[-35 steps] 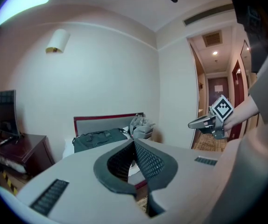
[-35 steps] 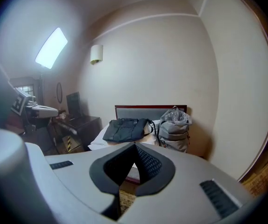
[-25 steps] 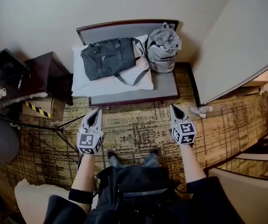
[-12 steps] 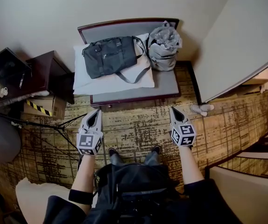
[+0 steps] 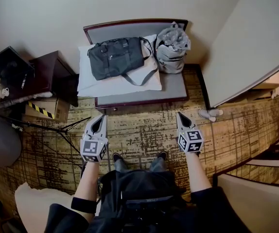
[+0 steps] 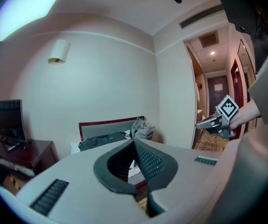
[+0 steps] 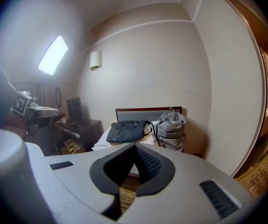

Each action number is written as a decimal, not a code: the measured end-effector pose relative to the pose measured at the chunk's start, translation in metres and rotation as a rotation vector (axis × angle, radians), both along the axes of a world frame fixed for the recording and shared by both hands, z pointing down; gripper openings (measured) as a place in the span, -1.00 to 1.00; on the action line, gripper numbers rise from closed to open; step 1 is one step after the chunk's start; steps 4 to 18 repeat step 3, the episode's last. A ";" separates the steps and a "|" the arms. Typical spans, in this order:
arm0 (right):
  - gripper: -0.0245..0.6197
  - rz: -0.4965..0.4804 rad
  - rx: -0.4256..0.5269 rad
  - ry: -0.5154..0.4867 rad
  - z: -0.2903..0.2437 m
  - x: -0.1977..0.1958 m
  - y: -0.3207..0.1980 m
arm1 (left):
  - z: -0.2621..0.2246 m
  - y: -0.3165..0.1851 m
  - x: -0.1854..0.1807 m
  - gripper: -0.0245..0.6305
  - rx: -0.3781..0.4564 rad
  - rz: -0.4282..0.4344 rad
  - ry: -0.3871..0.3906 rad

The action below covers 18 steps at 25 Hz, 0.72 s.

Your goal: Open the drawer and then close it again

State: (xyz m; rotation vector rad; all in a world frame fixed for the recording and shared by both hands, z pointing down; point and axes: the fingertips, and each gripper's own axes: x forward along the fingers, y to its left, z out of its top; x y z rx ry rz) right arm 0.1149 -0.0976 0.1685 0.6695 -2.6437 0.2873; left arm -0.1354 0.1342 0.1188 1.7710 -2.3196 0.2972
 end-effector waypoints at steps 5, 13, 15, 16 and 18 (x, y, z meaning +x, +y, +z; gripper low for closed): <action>-0.92 -0.004 0.003 0.001 0.001 -0.001 0.001 | 0.000 0.002 0.000 -0.92 -0.003 -0.003 -0.001; -0.92 -0.004 0.003 0.001 0.001 -0.001 0.001 | 0.000 0.002 0.000 -0.92 -0.003 -0.003 -0.001; -0.92 -0.004 0.003 0.001 0.001 -0.001 0.001 | 0.000 0.002 0.000 -0.92 -0.003 -0.003 -0.001; -0.92 -0.004 0.003 0.001 0.001 -0.001 0.001 | 0.000 0.002 0.000 -0.92 -0.003 -0.003 -0.001; -0.92 -0.004 0.003 0.001 0.001 -0.001 0.001 | 0.000 0.002 0.000 -0.92 -0.003 -0.003 -0.001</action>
